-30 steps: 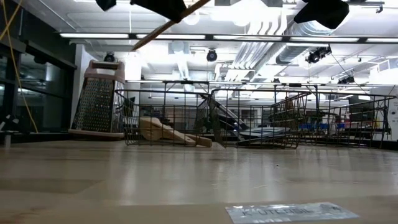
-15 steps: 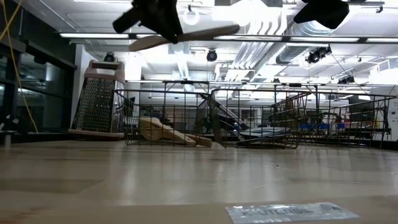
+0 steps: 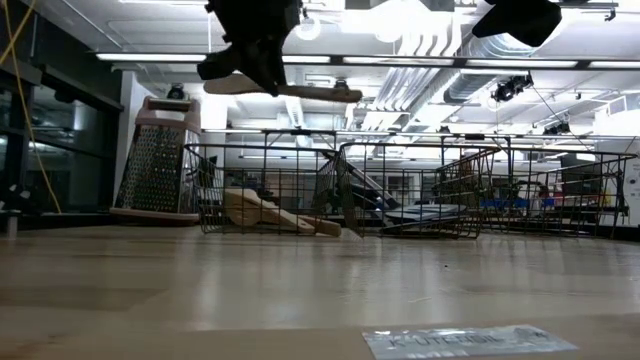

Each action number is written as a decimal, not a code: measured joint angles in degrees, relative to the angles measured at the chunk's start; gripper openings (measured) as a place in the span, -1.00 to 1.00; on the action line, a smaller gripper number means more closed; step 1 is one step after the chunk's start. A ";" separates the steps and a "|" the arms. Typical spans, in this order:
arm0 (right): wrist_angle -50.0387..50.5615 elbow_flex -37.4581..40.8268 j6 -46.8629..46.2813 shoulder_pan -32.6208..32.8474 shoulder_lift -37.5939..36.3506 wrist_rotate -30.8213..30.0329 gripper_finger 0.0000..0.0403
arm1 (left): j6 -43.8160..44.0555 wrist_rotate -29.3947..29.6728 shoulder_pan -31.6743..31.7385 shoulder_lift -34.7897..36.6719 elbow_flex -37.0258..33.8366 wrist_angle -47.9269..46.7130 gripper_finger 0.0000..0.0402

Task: Pick & Place Kitchen Items
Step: Put the wooden serving spoon into the left mesh basket

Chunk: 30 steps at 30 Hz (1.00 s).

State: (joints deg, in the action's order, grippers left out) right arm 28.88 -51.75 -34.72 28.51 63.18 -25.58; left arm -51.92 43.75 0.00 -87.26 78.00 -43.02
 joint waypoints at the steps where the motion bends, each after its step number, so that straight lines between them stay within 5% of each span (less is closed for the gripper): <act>1: 0.00 0.00 0.00 0.00 0.00 0.00 -0.03 | -0.87 -0.17 0.80 0.00 0.00 0.01 -0.65; 11: 0.02 -0.02 0.07 0.00 0.00 -0.02 -0.03 | -14.20 -1.38 8.27 -2.34 -0.04 -0.03 -0.65; 30: 0.46 -0.04 0.26 0.00 0.00 -1.25 -0.03 | -20.23 0.74 16.34 -5.18 0.00 -4.26 -0.65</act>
State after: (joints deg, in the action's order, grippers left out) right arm 29.34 -51.79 -34.46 28.51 63.18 -26.83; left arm -72.15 44.49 16.34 -92.44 78.00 -47.28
